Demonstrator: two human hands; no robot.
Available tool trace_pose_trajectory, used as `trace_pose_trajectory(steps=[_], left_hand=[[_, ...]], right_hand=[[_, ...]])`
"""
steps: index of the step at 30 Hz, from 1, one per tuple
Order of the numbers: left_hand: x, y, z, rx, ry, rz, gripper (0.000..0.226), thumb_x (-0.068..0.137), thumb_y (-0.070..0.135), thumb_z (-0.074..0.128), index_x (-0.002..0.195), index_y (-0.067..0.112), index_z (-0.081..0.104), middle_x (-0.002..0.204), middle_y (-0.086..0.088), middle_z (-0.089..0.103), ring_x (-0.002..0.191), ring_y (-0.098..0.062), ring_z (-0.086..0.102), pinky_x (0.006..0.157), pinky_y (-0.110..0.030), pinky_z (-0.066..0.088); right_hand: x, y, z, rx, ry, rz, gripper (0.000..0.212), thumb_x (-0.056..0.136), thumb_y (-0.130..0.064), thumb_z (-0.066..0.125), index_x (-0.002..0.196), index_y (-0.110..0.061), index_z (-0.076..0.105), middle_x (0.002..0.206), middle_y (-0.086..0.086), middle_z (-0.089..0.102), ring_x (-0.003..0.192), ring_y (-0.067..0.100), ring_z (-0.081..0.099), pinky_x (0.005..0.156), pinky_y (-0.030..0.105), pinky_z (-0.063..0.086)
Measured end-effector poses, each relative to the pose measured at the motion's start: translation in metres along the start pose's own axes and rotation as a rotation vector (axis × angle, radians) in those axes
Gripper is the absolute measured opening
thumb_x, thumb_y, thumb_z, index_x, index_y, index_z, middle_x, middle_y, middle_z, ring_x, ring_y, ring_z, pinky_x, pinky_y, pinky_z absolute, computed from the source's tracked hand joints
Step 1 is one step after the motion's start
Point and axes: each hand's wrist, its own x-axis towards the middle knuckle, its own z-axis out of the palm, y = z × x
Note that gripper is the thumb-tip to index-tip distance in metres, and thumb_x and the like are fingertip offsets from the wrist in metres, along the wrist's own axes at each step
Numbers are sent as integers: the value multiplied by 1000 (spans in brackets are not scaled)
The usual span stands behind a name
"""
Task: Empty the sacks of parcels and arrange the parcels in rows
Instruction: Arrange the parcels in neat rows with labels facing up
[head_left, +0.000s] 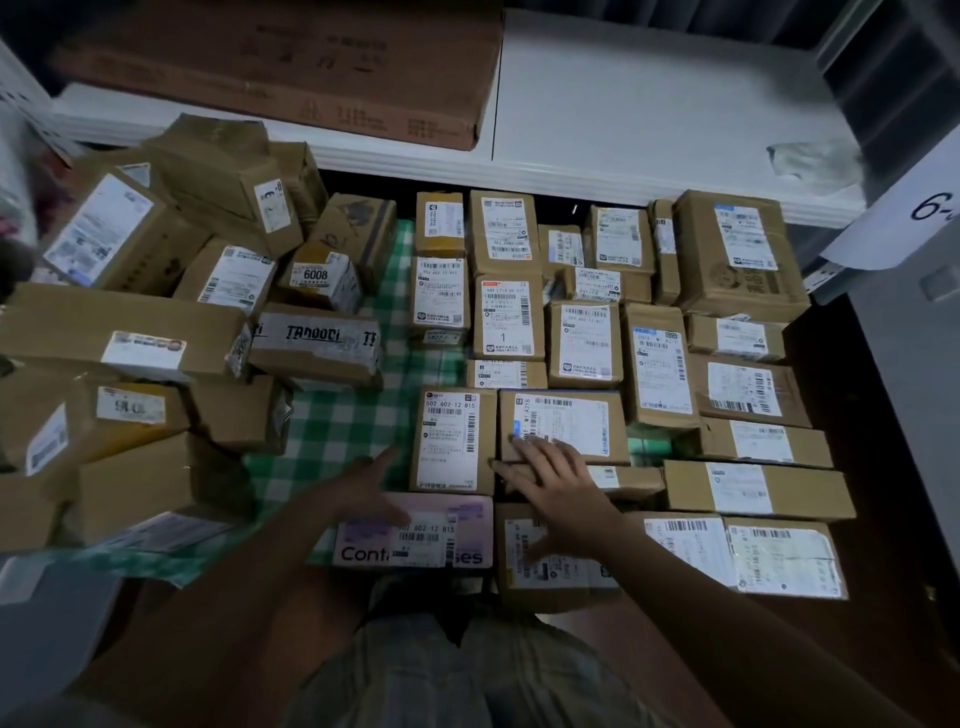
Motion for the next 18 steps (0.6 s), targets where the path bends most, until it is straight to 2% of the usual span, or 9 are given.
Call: trace_pose_trajectory(steps=[3, 6, 9, 11, 14, 18], left_hand=[[3, -4, 0, 8, -4, 29, 116, 74, 40, 80, 154, 31, -4, 158, -13, 15, 134, -31, 38, 105, -40, 42], [3, -7, 0, -13, -8, 88, 119, 67, 49, 79, 153, 35, -2, 157, -14, 19, 132, -31, 40, 104, -43, 43], [1, -8, 2, -11, -23, 99, 109, 78, 45, 74, 154, 30, -2, 159, -16, 11, 138, -34, 31, 109, -40, 37], [-2, -5, 6, -24, -19, 121, 99, 85, 38, 70, 155, 24, 1, 159, -15, 7, 141, -32, 25, 105, -33, 34], [-5, -4, 11, -39, 39, 148, 91, 88, 35, 67, 155, 20, 7, 159, -14, 6, 137, -30, 34, 94, -27, 38], [-14, -5, 17, -38, 106, 160, 81, 90, 40, 63, 153, 19, 18, 158, -14, 15, 135, -32, 39, 106, -36, 38]], right_hand=[[-1, -4, 0, 22, 45, 65, 136, 26, -83, 75, 144, -24, 43, 142, 16, 50, 124, 35, 53, 98, 55, 43], [-6, -9, -3, 26, 119, 79, 129, 36, -75, 81, 147, -25, 39, 145, 15, 44, 130, 34, 44, 101, 56, 41], [-19, -22, 4, 15, 141, -6, 111, 57, -72, 71, 150, -26, 33, 149, 13, 37, 137, 31, 29, 109, 57, 32], [-30, -34, 10, -15, 101, -32, 105, 62, -77, 62, 148, -24, 36, 147, 12, 41, 137, 31, 34, 111, 54, 27], [-46, -50, 24, -42, 20, 45, 110, 52, -84, 63, 140, -21, 46, 139, 12, 51, 128, 32, 47, 108, 52, 33], [-60, -63, 38, 4, -38, 164, 115, 33, -69, 83, 131, -21, 50, 131, 12, 58, 118, 32, 55, 93, 48, 49]])
